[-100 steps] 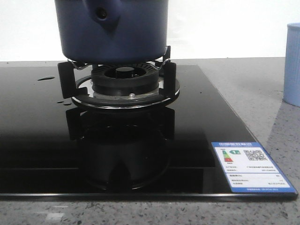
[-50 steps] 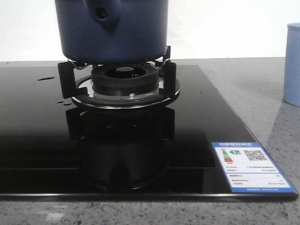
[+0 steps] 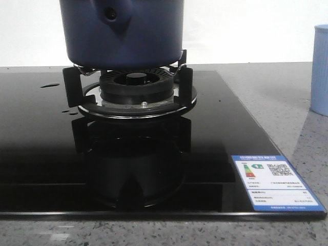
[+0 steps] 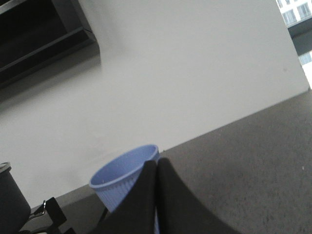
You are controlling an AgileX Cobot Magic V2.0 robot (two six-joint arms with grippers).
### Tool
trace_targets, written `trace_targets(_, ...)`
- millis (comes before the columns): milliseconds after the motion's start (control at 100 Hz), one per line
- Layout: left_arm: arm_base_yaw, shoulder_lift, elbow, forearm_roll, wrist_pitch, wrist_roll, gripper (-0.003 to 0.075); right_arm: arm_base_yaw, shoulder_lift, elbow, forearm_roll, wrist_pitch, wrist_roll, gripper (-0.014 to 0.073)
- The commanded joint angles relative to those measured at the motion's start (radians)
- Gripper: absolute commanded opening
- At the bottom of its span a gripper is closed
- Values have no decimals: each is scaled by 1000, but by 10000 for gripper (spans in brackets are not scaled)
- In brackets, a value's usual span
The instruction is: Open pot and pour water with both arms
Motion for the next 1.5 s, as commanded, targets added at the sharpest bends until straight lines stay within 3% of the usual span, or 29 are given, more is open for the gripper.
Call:
trace_targets(0, 4, -25, -2, 11, 112, 11, -19, -6, -6, -60, 52, 69, 6, -67)
trace_targets(150, 4, -9, -88, 116, 322, 66, -19, -6, 62, -209, 52, 358, 6, -67)
trace_targets(370, 4, 135, -238, 118, 516, 272, -18, -6, 261, -456, 72, 759, 6, -67)
trace_targets(500, 4, 277, -342, 116, 695, 382, -18, 0, 384, -594, 129, 1006, 6, -67)
trace_targets(670, 4, 460, -469, -80, 950, 678, -18, 50, 490, -706, 311, 1197, -157, -74)
trace_targets(770, 4, 552, -531, -259, 1082, 913, -18, 69, 524, -735, 471, 1238, -294, -74)
trace_targets(870, 2, 617, -591, -384, 1128, 1068, -18, 71, 525, -742, 601, 1206, -514, -74)
trace_targets(990, -29, 667, -663, -373, 1099, 1197, -18, 71, 525, -742, 628, 1149, -667, -74)
trace_targets(1160, -135, 723, -750, -313, 1075, 1445, -7, 71, 525, -742, 626, 1042, -685, -74)
trace_targets(1230, -170, 746, -775, -289, 1049, 1503, 60, 71, 525, -742, 626, 1012, -729, -56)
trace_targets(1340, -192, 780, -796, -275, 971, 1509, 274, 71, 525, -742, 626, 994, -744, 34)
trace_targets(1420, -202, 799, -797, -286, 905, 1509, 451, 71, 525, -742, 626, 981, -754, 164)
trace_targets(1490, -219, 814, -797, -295, 856, 1509, 535, 71, 525, -742, 626, 968, -760, 332)
